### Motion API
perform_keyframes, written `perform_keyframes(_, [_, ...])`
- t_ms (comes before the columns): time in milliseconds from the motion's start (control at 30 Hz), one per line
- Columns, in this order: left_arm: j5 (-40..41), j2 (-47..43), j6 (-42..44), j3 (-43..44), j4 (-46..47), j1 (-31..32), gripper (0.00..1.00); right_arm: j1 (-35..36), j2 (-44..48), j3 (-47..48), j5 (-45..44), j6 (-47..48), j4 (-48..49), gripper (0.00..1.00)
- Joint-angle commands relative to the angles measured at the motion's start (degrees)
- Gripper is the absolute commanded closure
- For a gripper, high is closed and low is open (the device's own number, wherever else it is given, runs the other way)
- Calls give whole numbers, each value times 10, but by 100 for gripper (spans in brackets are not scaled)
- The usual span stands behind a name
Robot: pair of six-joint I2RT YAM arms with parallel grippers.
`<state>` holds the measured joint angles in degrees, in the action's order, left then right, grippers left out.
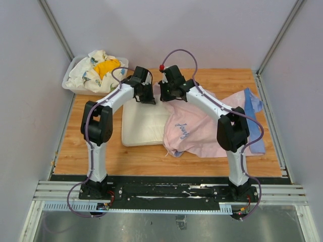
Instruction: Put the pillow into the pillowcase
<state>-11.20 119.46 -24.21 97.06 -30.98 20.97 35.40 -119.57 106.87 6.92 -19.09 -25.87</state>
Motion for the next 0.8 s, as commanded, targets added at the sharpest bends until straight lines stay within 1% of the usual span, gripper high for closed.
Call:
perform_keyframes(0, [49,-23,25,-3,-20,6,82,20,41,-19,42,-8,13,99])
perform_keyframes(33, [61,-25,31,-3,-22,5,72,19,43,-21,41,-7,11,99])
perform_keyframes(100, [83,-27,40,-3,-24,1,62,17,46,-24,40,-8,7,99])
perform_keyframes(167, [94,-25,45,-2,-28,-4,54,16,47,-29,37,-13,6,99])
perform_keyframes(233, [91,-23,43,-2,-29,-14,53,16,47,-32,38,-16,6,99])
perform_keyframes(267, [91,-24,42,-2,-30,-20,50,16,47,-34,39,-18,6,99])
perform_keyframes(300, [97,-24,41,0,-36,-24,45,15,48,-34,38,-19,6,99])
perform_keyframes(367, [122,-29,41,3,-52,-29,40,16,49,-37,36,-18,6,99])
perform_keyframes(400, [132,-34,41,3,-57,-31,34,16,49,-39,35,-18,6,99])
perform_keyframes(433, [140,-40,41,3,-61,-31,26,15,49,-40,34,-18,7,99])
perform_keyframes(467, [149,-45,41,5,-66,-31,25,15,48,-41,33,-18,8,99])
perform_keyframes(567, [180,-55,42,8,-71,-31,28,16,46,-45,35,-20,12,99])
perform_keyframes(633, [193,-51,42,15,-78,-32,23,15,45,-47,35,-22,14,99])
perform_keyframes(733, [213,-43,37,29,-103,-39,20,15,46,-50,32,-21,14,99])
perform_keyframes(767, [214,-45,36,28,-107,-40,13,15,46,-50,32,-20,14,99])
